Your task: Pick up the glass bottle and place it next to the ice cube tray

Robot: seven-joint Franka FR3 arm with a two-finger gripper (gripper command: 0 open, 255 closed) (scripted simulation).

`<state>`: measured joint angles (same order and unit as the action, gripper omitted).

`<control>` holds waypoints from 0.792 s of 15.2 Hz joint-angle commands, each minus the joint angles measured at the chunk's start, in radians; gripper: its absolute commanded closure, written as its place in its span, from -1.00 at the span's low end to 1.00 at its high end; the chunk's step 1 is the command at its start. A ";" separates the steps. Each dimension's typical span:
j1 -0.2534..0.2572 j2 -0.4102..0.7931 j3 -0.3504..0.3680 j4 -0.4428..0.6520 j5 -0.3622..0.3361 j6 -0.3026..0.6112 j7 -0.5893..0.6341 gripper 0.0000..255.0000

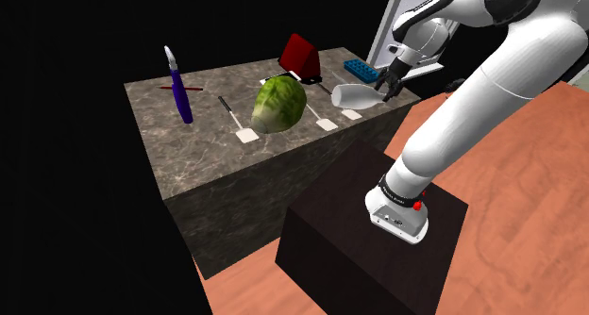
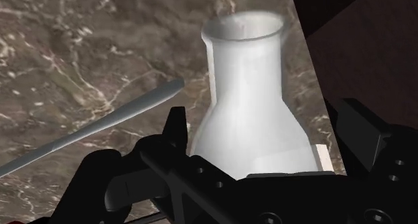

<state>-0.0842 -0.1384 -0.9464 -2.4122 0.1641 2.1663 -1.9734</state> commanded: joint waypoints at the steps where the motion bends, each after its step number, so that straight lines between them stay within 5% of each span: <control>1: 0.000 0.000 0.000 0.000 0.000 0.000 0.000 -1.00; 5: -0.033 -0.079 0.021 0.081 -0.081 -0.127 0.060 -1.00; 12: -0.033 -0.079 0.021 0.081 -0.080 -0.127 0.060 -1.00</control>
<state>-0.1173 -0.2171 -0.9251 -2.3311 0.0840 2.0392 -1.9140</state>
